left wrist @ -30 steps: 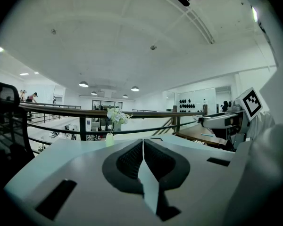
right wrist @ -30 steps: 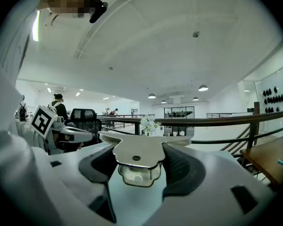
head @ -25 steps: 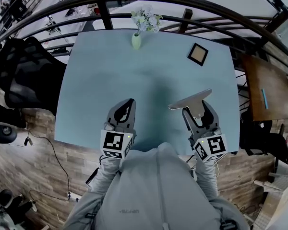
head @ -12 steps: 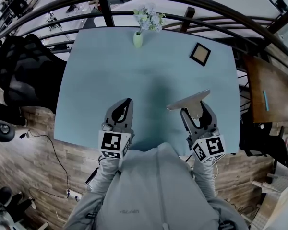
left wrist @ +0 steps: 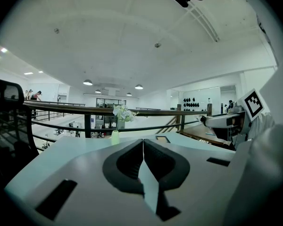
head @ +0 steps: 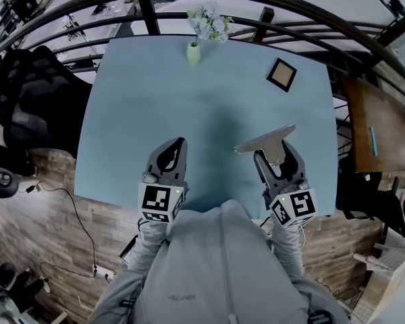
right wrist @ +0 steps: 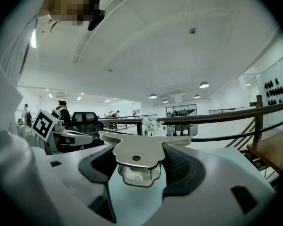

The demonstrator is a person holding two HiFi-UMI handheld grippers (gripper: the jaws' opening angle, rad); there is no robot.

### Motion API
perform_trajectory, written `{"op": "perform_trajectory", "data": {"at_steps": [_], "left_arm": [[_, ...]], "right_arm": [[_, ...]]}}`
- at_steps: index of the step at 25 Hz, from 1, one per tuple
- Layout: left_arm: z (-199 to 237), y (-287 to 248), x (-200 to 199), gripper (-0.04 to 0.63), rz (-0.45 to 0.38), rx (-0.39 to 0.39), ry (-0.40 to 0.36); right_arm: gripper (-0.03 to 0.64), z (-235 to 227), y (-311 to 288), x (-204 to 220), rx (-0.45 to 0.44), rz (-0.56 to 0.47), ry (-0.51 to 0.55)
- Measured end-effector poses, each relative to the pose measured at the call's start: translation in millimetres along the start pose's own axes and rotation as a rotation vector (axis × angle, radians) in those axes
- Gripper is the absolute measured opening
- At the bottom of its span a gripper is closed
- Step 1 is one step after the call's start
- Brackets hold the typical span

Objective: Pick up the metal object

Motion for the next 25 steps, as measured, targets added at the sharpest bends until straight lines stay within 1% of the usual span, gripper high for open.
{"op": "perform_trajectory", "data": {"at_steps": [6,25], "left_arm": [[2.8,-1.3,1.0,0.028,0.001,-0.003,0.003],[8.2,-4.5,4.2,0.028,0.008,-0.01,0.012]], "right_arm": [[0.301,1.4,-4.9,1.7,-0.012,0.007,0.002],[0.301,1.0,-9.8,6.3,-0.003,0.016,-0.013]]}}
Point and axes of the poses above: the fingertips, and each gripper's own axes: y backward along the fingers, z to its left, x out of its underside, the point moved 3 cm from there along y, backward along the fingers, and after that the axes turned 11 degrees about -z, right-handed, at the moved point
